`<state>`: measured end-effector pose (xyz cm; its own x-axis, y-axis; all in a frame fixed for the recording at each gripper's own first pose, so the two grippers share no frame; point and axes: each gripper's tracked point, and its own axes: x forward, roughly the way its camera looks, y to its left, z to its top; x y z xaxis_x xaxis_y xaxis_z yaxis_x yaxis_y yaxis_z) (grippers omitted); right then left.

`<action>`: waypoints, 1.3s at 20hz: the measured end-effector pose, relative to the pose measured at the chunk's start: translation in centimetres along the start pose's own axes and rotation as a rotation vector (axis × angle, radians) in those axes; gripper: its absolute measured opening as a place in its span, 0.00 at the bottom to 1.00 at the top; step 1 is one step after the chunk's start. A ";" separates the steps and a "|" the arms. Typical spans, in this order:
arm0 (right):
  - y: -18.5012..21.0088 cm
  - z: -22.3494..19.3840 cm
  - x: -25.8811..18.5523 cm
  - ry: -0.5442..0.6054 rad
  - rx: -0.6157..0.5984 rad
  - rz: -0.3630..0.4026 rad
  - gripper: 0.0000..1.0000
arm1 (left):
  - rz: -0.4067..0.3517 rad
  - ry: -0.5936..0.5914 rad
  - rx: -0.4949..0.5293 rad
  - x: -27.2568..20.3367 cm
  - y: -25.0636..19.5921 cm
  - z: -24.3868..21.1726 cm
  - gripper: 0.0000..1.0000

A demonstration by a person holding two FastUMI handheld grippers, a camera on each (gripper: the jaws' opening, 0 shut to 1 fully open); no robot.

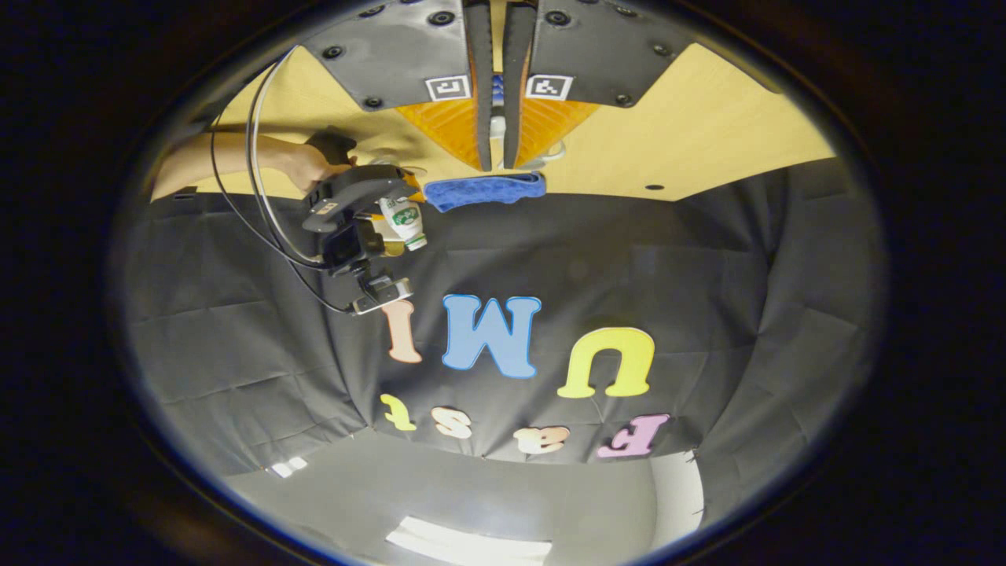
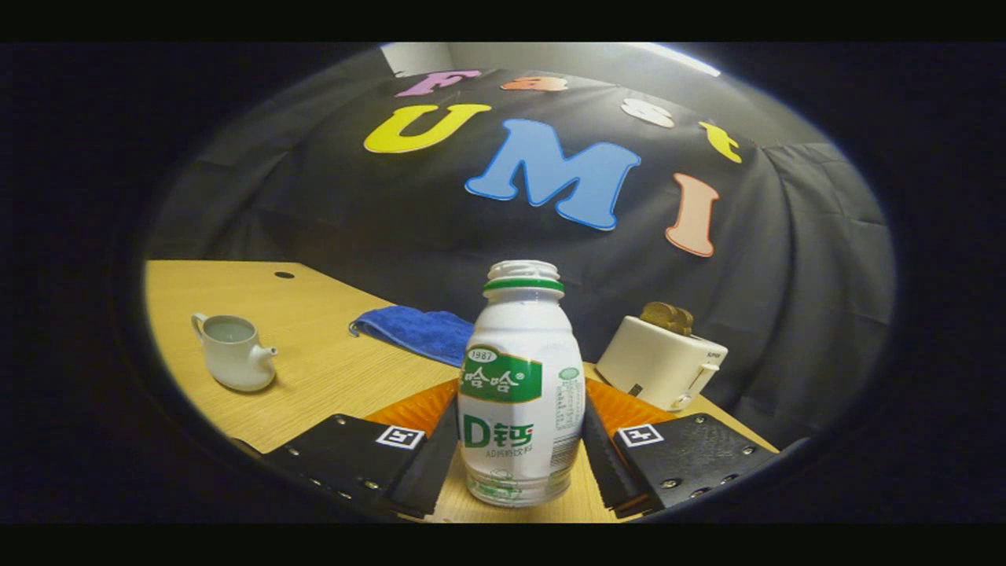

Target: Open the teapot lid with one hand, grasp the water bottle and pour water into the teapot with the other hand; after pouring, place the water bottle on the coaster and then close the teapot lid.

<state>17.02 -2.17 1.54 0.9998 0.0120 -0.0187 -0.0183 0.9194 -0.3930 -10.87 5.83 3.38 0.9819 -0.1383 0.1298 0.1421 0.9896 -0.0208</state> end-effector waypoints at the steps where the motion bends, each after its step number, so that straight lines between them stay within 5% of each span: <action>1: 0.5 0.3 -0.2 -0.003 -0.019 0.012 0.72 | 0.005 0.000 0.009 0.0 0.2 -0.1 0.12; 6: 2.2 0.5 -0.1 -0.017 -0.072 0.053 0.72 | 0.032 -0.014 0.027 -0.2 1.1 0.4 0.12; 16: 6.4 2.5 -1.5 -0.105 -0.473 0.173 0.72 | 0.062 -0.035 0.005 -0.6 2.6 1.1 0.16; 26: 9.5 1.7 -1.6 -0.122 -0.709 0.241 0.72 | 0.073 -0.019 -0.036 -0.4 3.6 0.2 0.15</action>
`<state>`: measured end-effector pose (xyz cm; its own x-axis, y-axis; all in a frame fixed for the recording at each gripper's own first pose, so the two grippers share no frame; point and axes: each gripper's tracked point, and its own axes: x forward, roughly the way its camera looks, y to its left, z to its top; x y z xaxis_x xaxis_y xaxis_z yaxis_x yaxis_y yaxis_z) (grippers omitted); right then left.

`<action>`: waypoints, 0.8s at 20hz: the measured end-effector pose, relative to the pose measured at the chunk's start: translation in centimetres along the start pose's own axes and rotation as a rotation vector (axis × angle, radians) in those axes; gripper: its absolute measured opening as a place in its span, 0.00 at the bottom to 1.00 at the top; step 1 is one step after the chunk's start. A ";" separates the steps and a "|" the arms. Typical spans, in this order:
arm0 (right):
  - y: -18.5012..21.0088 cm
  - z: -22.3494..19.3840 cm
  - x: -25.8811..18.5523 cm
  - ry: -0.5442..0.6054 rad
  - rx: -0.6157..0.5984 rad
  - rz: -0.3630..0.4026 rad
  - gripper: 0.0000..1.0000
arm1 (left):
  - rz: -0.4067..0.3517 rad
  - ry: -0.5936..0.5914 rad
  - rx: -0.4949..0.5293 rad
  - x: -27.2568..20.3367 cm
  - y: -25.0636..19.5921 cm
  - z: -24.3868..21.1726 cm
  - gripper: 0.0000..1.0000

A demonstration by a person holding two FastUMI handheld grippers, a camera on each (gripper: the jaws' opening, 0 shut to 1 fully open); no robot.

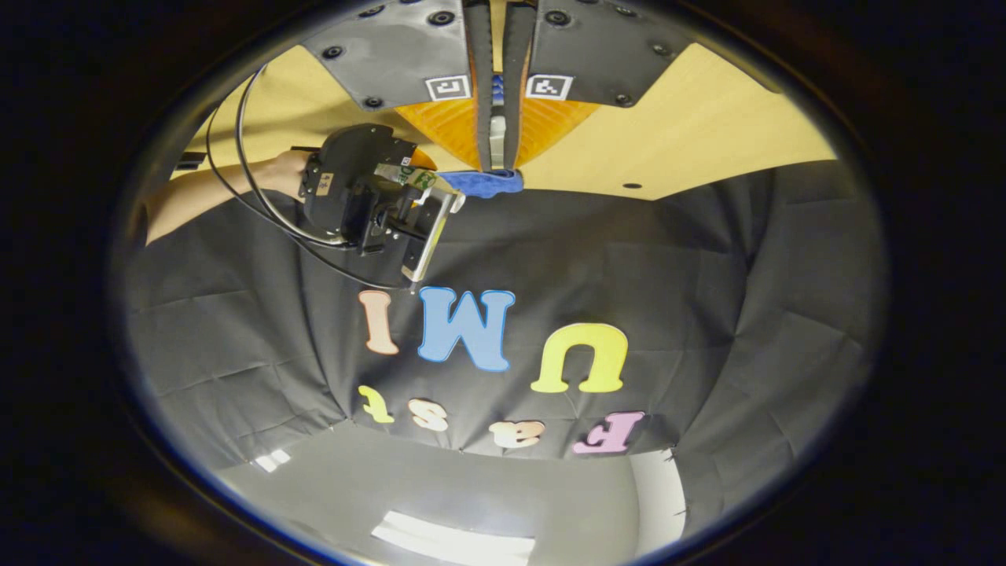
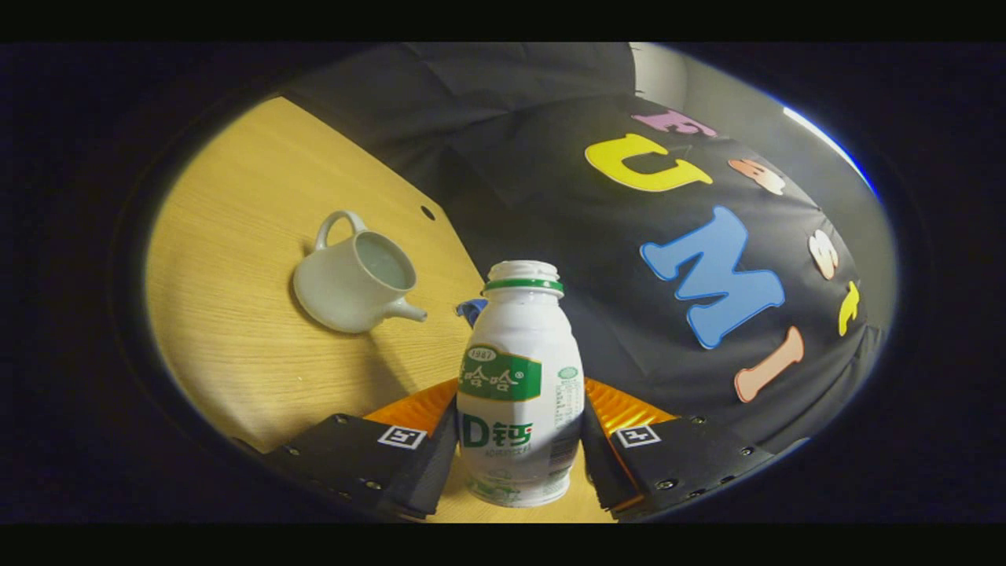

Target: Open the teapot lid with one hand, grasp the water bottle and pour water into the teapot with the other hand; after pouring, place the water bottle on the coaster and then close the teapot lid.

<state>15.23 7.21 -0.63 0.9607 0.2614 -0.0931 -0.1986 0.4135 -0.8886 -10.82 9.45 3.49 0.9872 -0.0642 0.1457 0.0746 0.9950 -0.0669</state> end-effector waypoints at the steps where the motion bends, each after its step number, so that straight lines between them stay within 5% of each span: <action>1: 0.2 0.2 0.1 -0.004 -0.019 0.006 0.72 | -0.001 0.004 -0.001 0.1 0.0 -0.1 0.15; 16: 1.8 1.8 0.2 -0.026 -0.301 0.048 0.72 | -0.009 0.016 0.007 0.1 0.0 -0.8 0.12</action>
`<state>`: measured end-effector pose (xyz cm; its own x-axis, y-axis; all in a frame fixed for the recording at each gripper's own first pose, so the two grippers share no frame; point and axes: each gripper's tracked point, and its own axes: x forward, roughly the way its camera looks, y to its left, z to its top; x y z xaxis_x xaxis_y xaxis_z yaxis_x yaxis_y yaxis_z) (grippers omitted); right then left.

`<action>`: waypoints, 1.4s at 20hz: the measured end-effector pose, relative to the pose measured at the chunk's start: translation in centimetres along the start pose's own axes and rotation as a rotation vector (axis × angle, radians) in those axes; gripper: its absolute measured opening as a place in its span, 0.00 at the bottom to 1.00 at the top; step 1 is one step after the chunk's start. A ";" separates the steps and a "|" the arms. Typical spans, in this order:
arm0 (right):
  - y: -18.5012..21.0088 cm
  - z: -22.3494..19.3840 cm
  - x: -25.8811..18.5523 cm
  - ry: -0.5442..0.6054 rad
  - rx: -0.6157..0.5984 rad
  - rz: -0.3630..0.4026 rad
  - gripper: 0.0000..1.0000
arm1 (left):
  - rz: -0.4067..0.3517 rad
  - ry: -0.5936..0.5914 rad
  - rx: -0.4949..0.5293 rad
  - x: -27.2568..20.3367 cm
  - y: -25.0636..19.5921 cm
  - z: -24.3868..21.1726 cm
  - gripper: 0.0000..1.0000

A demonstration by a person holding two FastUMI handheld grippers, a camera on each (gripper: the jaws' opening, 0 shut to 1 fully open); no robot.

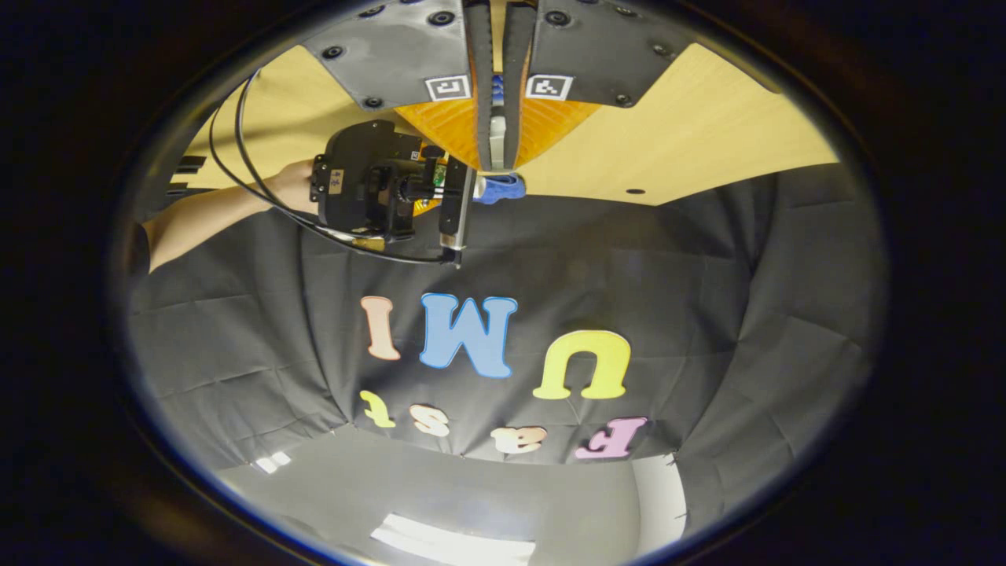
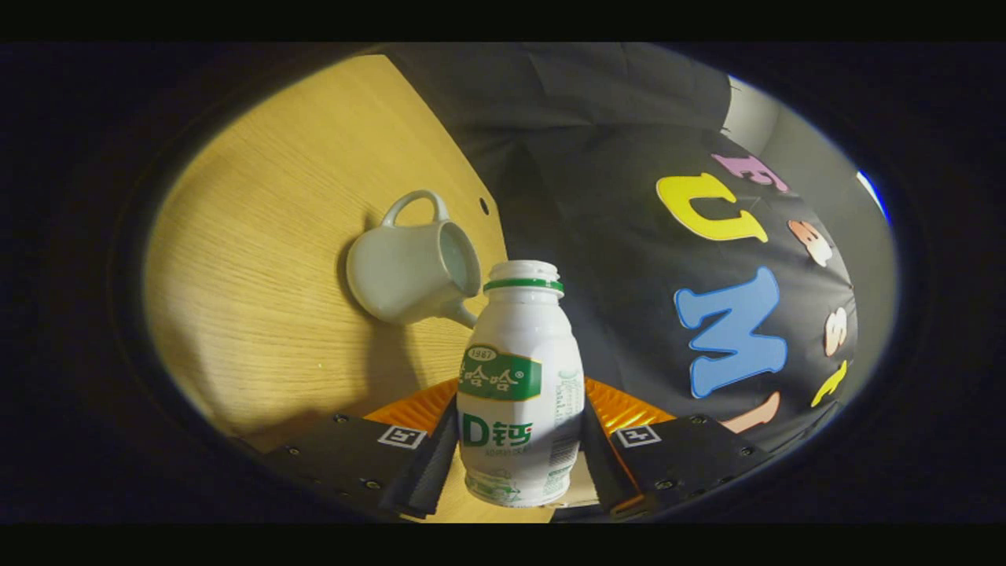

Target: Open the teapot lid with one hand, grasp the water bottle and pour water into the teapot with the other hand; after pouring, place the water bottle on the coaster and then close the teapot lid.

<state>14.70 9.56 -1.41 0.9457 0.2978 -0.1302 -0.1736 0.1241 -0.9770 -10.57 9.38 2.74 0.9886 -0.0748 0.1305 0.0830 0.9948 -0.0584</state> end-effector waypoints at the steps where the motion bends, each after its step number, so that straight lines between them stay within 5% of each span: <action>1: 0.1 0.1 0.0 0.001 -0.018 0.000 0.72 | -0.001 0.002 0.000 0.0 0.0 -0.1 0.12; 17: -2.2 0.3 0.5 -0.013 -0.310 -0.021 0.72 | 0.014 0.008 -0.001 0.1 0.8 -0.3 0.15; 28: -3.3 0.9 0.8 -0.032 -0.395 -0.039 0.72 | 0.010 0.009 0.000 0.1 0.7 -0.2 0.15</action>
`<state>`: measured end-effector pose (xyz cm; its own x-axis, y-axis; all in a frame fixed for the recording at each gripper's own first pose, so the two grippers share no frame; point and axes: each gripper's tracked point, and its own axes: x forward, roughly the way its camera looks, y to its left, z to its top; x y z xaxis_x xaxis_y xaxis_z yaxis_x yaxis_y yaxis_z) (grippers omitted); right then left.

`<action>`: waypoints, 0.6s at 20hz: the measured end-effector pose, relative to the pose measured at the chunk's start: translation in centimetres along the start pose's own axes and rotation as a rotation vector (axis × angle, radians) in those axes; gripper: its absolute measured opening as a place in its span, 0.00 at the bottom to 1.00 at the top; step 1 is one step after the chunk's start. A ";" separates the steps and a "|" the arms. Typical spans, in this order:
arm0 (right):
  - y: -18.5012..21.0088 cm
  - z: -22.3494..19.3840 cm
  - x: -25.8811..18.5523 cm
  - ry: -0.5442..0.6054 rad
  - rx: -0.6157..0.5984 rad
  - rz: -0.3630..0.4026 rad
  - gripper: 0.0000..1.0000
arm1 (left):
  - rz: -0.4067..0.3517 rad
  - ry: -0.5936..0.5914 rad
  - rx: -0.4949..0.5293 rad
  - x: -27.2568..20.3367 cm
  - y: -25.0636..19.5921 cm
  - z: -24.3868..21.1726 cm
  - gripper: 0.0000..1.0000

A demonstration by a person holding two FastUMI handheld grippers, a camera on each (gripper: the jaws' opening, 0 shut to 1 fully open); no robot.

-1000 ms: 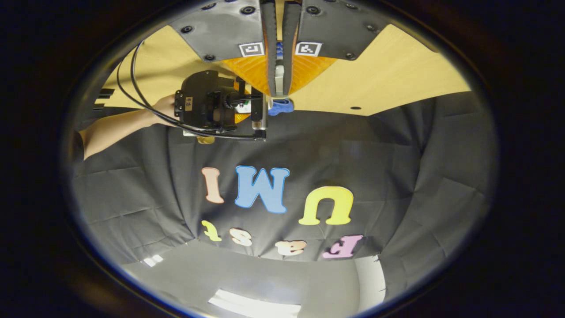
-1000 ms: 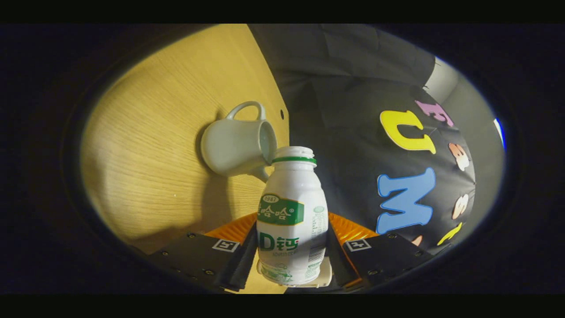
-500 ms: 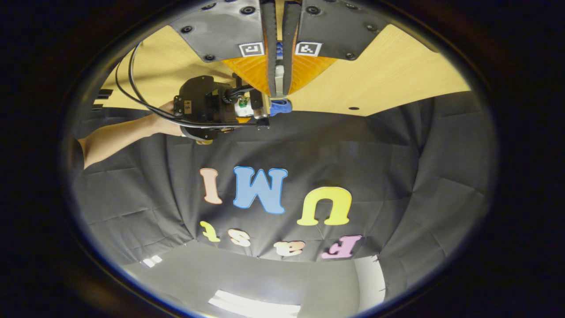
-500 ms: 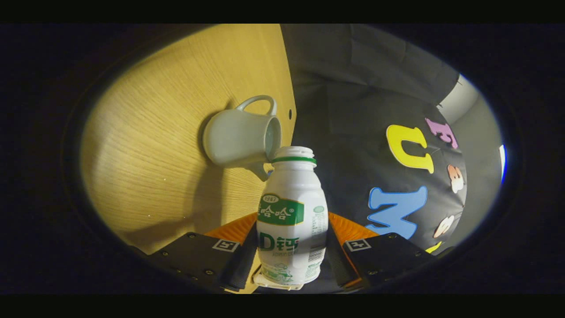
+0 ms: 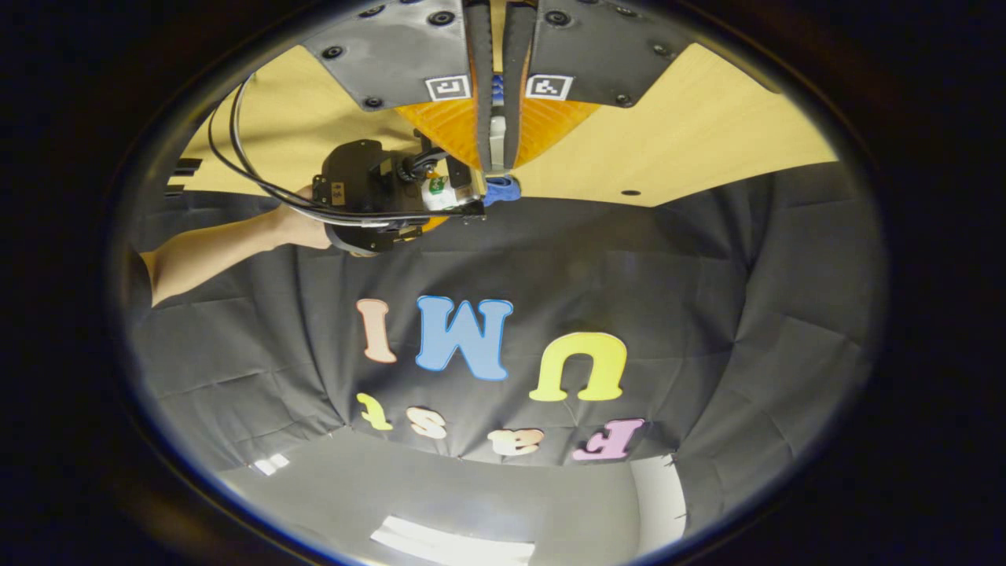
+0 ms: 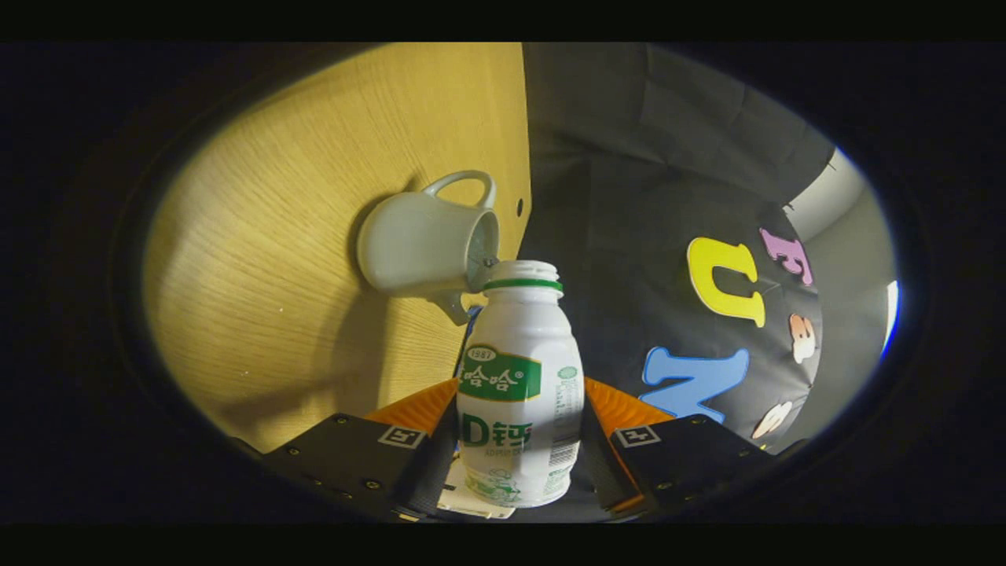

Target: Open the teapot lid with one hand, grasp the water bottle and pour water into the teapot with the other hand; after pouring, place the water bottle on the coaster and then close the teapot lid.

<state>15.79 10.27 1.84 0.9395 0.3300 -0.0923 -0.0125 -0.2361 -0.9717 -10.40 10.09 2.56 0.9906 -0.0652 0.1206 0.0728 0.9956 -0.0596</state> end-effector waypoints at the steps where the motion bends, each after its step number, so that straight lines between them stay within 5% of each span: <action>1: -0.1 -0.1 0.0 0.002 -0.005 0.000 0.72 | 0.001 -0.001 0.000 0.0 0.0 0.0 0.15; 12: -1.3 0.1 0.2 -0.015 -0.106 -0.016 0.72 | 0.003 0.005 -0.004 0.1 0.3 -0.2 0.12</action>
<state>16.00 10.70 3.02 0.9340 0.3479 -0.0810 0.0393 -0.3255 -0.9447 -10.30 10.34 2.36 0.9914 -0.0626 0.1152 0.0703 0.9955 -0.0640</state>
